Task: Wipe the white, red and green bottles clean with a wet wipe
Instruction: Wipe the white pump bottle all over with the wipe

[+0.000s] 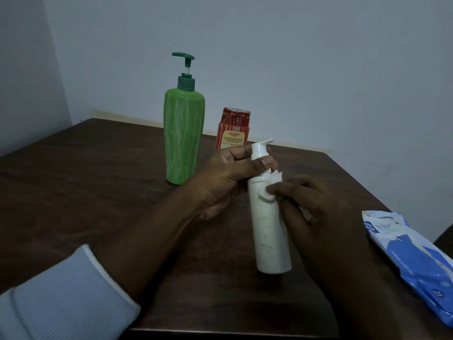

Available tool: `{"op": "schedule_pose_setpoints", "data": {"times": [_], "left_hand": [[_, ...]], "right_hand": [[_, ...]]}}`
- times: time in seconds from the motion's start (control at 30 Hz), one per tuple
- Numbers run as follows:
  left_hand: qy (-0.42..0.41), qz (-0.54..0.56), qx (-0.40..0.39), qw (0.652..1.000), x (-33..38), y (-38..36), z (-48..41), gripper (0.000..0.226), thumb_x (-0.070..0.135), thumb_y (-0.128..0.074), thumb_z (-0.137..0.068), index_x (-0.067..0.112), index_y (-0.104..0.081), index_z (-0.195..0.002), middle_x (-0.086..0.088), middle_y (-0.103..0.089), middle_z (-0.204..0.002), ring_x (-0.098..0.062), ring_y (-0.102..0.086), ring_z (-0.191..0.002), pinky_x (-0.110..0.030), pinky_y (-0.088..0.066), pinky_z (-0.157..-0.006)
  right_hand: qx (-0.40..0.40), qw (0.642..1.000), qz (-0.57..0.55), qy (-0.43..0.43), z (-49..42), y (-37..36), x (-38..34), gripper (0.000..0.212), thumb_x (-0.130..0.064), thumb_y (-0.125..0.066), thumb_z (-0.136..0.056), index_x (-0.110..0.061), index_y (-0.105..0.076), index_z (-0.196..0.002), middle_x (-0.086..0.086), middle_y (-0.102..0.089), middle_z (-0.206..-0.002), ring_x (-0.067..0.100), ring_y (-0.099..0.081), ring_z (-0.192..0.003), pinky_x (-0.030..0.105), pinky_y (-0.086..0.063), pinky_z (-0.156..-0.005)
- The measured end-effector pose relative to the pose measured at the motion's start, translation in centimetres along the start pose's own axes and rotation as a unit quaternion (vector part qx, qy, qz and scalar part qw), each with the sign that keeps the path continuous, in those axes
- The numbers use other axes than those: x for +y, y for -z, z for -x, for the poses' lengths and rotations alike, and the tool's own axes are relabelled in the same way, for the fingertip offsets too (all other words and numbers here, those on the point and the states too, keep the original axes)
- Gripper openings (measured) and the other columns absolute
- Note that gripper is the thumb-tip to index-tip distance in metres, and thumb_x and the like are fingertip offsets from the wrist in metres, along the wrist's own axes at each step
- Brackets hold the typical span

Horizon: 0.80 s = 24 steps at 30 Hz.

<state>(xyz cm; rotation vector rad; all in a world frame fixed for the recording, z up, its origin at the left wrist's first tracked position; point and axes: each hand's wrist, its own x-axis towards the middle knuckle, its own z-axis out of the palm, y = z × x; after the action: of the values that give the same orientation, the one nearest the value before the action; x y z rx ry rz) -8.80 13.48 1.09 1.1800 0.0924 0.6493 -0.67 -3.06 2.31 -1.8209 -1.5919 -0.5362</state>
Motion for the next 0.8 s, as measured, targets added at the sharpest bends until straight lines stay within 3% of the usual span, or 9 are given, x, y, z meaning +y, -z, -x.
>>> {"op": "schedule_pose_setpoints", "data": {"times": [0.07,0.13,0.27,0.33,0.43,0.53,0.7,0.8], "left_hand": [[0.002,0.015,0.001,1.0,0.0,-0.2,0.0,0.042,0.011,-0.075,-0.076,0.002,-0.068,-0.116,-0.018,-0.076,-0.111,-0.025,-0.074,-0.098,-0.036,-0.062,-0.092],[0.009,0.021,-0.008,1.0,0.2,-0.3,0.0,0.047,0.008,-0.072,-0.078,0.0,-0.063,-0.124,-0.02,-0.074,-0.121,-0.027,-0.075,-0.103,-0.037,-0.062,-0.092],[0.009,0.037,-0.001,0.999,0.3,-0.3,-0.1,0.065,0.005,-0.07,-0.08,0.009,-0.051,-0.142,-0.019,-0.072,-0.127,-0.027,-0.075,-0.101,-0.039,-0.061,-0.092],[0.007,0.014,-0.002,1.0,0.4,-0.5,-0.1,0.066,0.01,-0.072,-0.078,0.01,-0.054,-0.141,-0.017,-0.073,-0.126,-0.025,-0.074,-0.104,-0.037,-0.061,-0.092],[-0.001,-0.003,-0.006,1.0,0.3,-0.7,0.1,0.058,0.013,-0.073,-0.077,0.011,-0.062,-0.134,-0.016,-0.074,-0.119,-0.024,-0.073,-0.1,-0.036,-0.062,-0.09],[-0.007,0.02,-0.014,1.0,0.1,-0.6,0.0,0.053,0.01,-0.069,-0.081,0.011,-0.062,-0.133,-0.015,-0.075,-0.114,-0.024,-0.074,-0.099,-0.036,-0.061,-0.092],[0.023,0.069,-0.058,0.996,0.4,-0.2,-0.2,0.05,-0.001,-0.057,-0.09,0.005,-0.056,-0.139,-0.022,-0.068,-0.13,-0.032,-0.069,-0.115,-0.043,-0.055,-0.104],[0.026,0.066,-0.068,0.995,0.5,0.0,-0.3,0.05,-0.005,-0.056,-0.091,0.004,-0.055,-0.14,-0.024,-0.067,-0.133,-0.034,-0.068,-0.119,-0.043,-0.055,-0.103]], "right_hand": [[-0.036,0.999,-0.033,-0.018,0.4,0.6,0.1,0.016,-0.015,-0.062,-0.085,-0.02,-0.072,-0.096,0.0,-0.066,-0.099,0.012,-0.062,-0.085,0.016,-0.047,-0.068],[-0.083,0.994,-0.063,-0.03,0.9,1.5,0.3,0.02,-0.012,-0.065,-0.085,-0.031,-0.071,-0.09,-0.008,-0.066,-0.096,0.004,-0.062,-0.084,0.01,-0.043,-0.068],[-0.21,0.976,-0.048,-0.031,2.1,2.8,1.5,0.036,-0.02,-0.068,-0.08,-0.055,-0.065,-0.075,-0.027,-0.064,-0.084,-0.006,-0.059,-0.088,0.012,-0.048,-0.071],[-0.241,0.97,-0.037,-0.024,2.5,3.1,1.8,0.03,-0.03,-0.063,-0.08,-0.06,-0.063,-0.081,-0.029,-0.064,-0.083,-0.007,-0.059,-0.086,0.017,-0.052,-0.071],[-0.161,0.986,-0.029,0.005,2.2,2.5,1.4,0.024,-0.027,-0.057,-0.077,-0.042,-0.072,-0.088,-0.021,-0.065,-0.087,-0.001,-0.061,-0.074,0.011,-0.05,-0.063],[-0.059,0.998,-0.017,0.008,1.5,1.1,0.8,0.024,-0.016,-0.059,-0.077,-0.022,-0.073,-0.096,-0.001,-0.068,-0.096,0.01,-0.065,-0.08,0.012,-0.046,-0.067],[0.004,0.998,-0.051,-0.02,1.4,0.4,1.2,0.025,-0.017,-0.056,-0.082,-0.024,-0.072,-0.1,-0.004,-0.065,-0.102,0.008,-0.063,-0.089,0.024,-0.053,-0.071],[-0.027,0.999,-0.032,-0.016,1.6,0.9,1.4,0.023,-0.016,-0.058,-0.086,-0.029,-0.07,-0.1,-0.008,-0.064,-0.103,0.003,-0.062,-0.088,0.02,-0.052,-0.071]]}}
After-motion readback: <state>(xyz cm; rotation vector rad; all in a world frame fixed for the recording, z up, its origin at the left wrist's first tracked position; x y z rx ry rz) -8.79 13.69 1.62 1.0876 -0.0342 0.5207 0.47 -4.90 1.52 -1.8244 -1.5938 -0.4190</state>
